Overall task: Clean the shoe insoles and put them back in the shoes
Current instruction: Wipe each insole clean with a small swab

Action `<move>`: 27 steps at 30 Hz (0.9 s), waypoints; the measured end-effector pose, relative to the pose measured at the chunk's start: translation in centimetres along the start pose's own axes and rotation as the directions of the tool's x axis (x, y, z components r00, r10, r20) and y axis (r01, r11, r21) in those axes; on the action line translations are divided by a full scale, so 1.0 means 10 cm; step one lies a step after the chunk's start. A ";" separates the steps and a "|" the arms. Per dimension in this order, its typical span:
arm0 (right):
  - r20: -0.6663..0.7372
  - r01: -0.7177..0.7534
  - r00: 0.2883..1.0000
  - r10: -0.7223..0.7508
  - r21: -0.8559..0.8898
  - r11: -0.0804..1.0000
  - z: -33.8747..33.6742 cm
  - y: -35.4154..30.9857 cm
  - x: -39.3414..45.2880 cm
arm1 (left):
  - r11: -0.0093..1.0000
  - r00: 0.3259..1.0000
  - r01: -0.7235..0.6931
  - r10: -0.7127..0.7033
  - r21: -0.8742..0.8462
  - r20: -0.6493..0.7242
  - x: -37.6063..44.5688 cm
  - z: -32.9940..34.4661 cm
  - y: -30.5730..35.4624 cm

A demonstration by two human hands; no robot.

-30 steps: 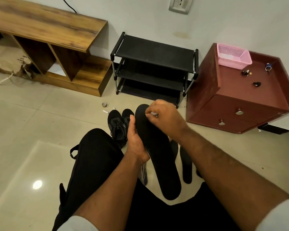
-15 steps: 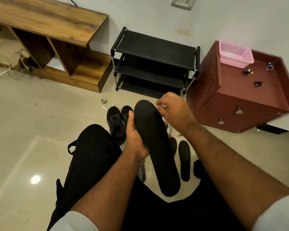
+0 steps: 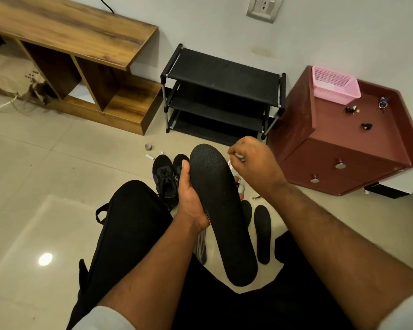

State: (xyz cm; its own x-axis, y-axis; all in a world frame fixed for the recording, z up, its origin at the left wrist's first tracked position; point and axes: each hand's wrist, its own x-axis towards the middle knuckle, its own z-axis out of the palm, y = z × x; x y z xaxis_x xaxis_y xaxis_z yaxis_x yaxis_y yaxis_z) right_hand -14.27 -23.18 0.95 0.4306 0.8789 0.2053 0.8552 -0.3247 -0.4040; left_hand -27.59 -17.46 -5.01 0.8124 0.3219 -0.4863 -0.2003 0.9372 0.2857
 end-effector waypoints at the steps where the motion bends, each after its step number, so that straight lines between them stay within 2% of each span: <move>1: -0.017 0.044 0.999 -0.044 0.021 0.999 -0.01 -0.04 -0.02 | 1.000 1.000 -0.011 0.011 0.007 -0.002 0.00 0.01 0.01; 3: 0.004 0.178 0.984 -0.179 0.076 0.981 -0.01 -0.20 -0.09 | 0.999 0.999 -0.040 0.040 0.008 -0.003 0.00 0.03 0.02; 5: 0.083 0.301 0.947 -0.310 0.105 0.948 0.06 -0.35 -0.17 | 0.998 0.998 -0.062 0.062 -0.004 -0.015 -0.01 0.03 0.01; 7: 0.134 0.354 0.921 -0.365 0.100 0.930 0.12 -0.36 -0.17 | 0.998 0.998 -0.062 0.061 -0.011 -0.027 -0.01 0.03 0.00; 13: 0.011 0.179 0.984 -0.179 -0.020 0.984 -0.01 0.07 0.09 | 0.999 0.998 0.046 -0.046 0.009 0.038 -0.01 0.02 0.01; 16: 0.028 0.262 0.965 -0.262 -0.007 0.965 -0.12 0.01 -0.02 | 0.999 0.998 0.036 -0.037 0.015 0.044 0.01 0.00 0.02; 19: 0.163 0.372 0.913 -0.373 0.039 0.927 -0.12 -0.02 -0.24 | 0.999 0.999 0.024 -0.025 0.028 0.029 0.01 0.00 0.01; 21: 0.197 0.393 0.900 -0.388 0.014 0.920 -0.09 0.06 -0.32 | 0.997 0.999 0.024 -0.027 0.075 0.038 0.01 0.01 0.00; 27: 0.076 0.346 0.937 -0.340 -0.090 0.934 -0.09 0.13 -0.01 | 0.994 0.997 0.053 -0.058 0.092 0.050 0.00 0.06 -0.10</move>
State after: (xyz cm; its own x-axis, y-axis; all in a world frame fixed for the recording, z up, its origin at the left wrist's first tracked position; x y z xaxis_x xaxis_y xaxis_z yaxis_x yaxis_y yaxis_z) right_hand -12.95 -23.97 1.19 0.0910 0.9608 0.2619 0.9736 -0.0306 -0.2261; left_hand -27.10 -18.45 -4.80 0.8492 0.2596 -0.4598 -0.1056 0.9367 0.3339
